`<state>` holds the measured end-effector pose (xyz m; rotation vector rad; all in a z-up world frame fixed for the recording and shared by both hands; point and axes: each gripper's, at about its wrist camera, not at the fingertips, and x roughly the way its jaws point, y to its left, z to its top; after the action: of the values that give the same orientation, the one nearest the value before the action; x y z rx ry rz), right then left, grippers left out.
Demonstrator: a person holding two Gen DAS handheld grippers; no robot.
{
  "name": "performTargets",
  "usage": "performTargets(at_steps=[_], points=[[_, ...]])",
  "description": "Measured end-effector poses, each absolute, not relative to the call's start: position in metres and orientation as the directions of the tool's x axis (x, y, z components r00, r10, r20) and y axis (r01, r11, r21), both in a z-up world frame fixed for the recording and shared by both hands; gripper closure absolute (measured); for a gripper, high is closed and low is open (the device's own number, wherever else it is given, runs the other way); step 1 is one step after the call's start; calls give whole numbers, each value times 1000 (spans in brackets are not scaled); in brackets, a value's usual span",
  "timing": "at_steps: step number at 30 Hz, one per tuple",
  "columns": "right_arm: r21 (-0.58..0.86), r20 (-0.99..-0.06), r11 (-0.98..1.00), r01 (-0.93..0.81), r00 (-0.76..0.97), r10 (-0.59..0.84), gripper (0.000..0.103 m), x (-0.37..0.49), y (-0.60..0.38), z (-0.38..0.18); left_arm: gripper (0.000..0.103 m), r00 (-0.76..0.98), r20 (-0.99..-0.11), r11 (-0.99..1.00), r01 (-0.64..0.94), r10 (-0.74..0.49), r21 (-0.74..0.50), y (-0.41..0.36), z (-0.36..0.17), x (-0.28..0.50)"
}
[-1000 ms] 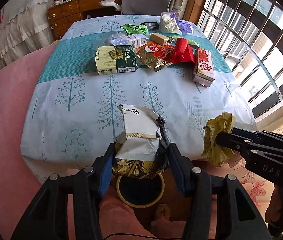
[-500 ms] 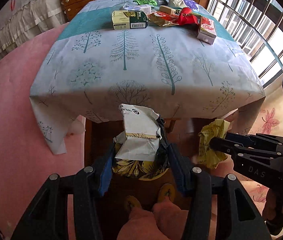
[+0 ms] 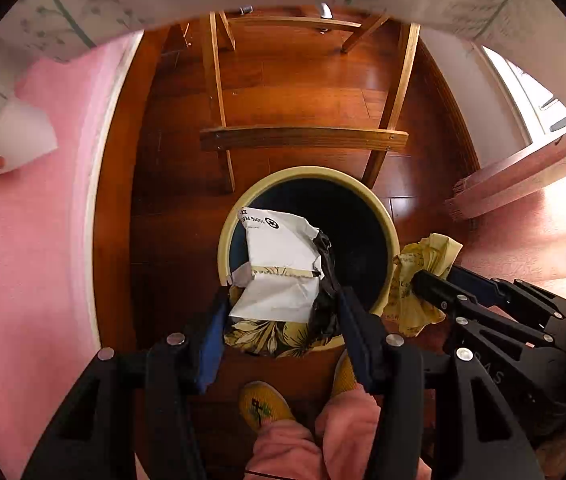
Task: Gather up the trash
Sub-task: 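Carry both items over the bin and open both tools to drop them, then raise both tools back toward the table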
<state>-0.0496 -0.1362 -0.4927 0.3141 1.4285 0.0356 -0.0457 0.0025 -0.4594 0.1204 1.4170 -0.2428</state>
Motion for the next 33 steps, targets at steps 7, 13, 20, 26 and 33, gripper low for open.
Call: performTargets(at_steps=[7, 13, 20, 26, 33], points=[[261, -963, 936, 235, 138, 233, 53, -42, -144, -565, 16, 90, -992, 970, 234, -92, -69, 7, -522, -28], [216, -958, 954, 206, 233, 167, 35, -40, -137, -569, 1, 141, -986, 978, 203, -85, -56, 23, -525, -25], [178, -952, 971, 158, 278, 129, 33, -37, -136, -542, 1, 161, -986, 981, 194, -35, -3, 29, -501, -22], [184, -951, 971, 152, 276, 138, 33, -42, -140, -496, 1, 164, -985, 979, 202, -56, -22, 39, -452, -25], [184, -944, 972, 143, 301, 134, 33, -56, -134, -400, 1, 213, -976, 982, 189, -42, -1, 46, -350, -35]])
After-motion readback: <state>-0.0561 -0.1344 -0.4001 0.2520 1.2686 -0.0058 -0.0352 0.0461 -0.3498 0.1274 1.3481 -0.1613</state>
